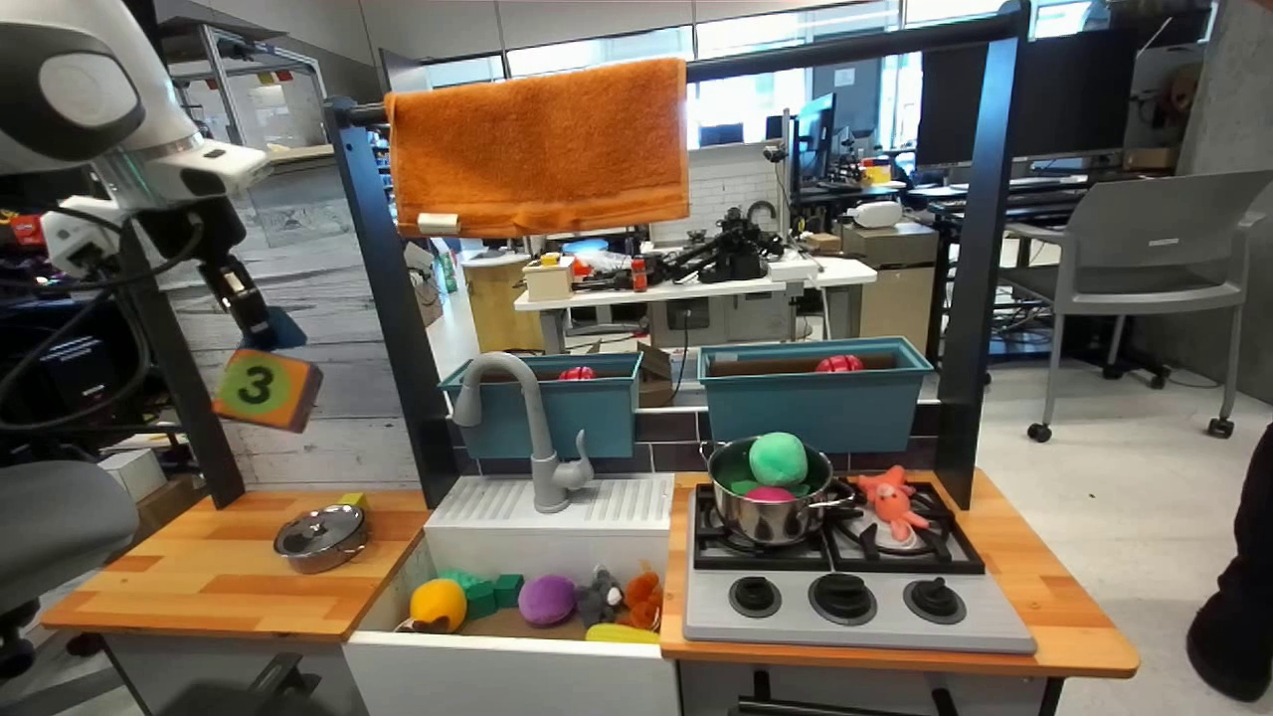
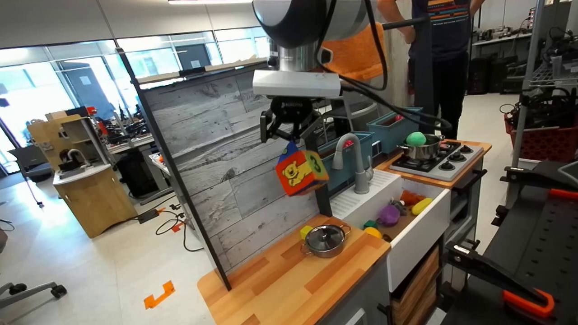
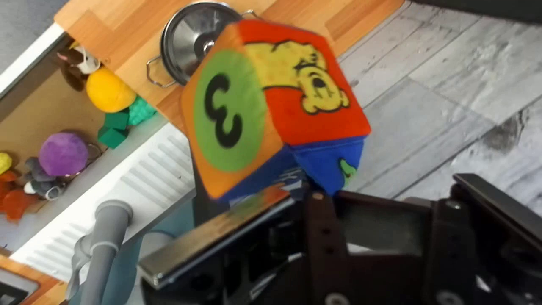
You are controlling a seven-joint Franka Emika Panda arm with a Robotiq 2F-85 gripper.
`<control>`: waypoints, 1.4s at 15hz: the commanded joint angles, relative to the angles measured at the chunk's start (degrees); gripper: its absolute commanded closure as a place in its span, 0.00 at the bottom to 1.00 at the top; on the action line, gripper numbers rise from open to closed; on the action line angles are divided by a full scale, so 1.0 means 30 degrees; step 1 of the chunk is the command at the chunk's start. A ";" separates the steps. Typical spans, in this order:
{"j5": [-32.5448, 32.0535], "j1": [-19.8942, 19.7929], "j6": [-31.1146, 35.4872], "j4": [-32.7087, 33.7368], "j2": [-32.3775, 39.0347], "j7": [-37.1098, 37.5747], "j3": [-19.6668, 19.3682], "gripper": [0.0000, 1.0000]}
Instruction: Pick up the multi colour object on the left and put it in the sink.
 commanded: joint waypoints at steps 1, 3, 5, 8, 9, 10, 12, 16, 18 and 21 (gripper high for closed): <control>-0.1127 -0.0247 -0.2145 0.0136 -0.1354 0.0942 -0.1265 1.00; -0.2487 -0.0314 -0.3137 0.0203 -0.1837 0.1560 -0.2202 1.00; -0.4703 -0.0196 -0.4189 0.0680 -0.1892 0.3214 -0.3441 1.00; -0.8103 -0.0370 -0.5488 0.1410 -0.1551 0.5821 -0.4744 1.00; -0.9217 -0.0420 -0.5969 0.1558 -0.1409 0.6642 -0.5046 1.00; -1.0261 -0.0508 -0.6580 0.1543 -0.1407 0.7251 -0.5203 1.00; -1.1896 -0.0796 -0.7636 0.1410 -0.1501 0.8081 -0.5141 1.00; -1.4377 -0.1387 -0.9723 0.1327 -0.1491 0.9079 -0.4559 1.00; -1.5120 -0.1679 -1.0980 0.1710 -0.0888 0.9639 -0.4126 1.00; -1.5836 -0.2057 -1.1931 0.1885 -0.0189 1.0659 -0.3399 1.00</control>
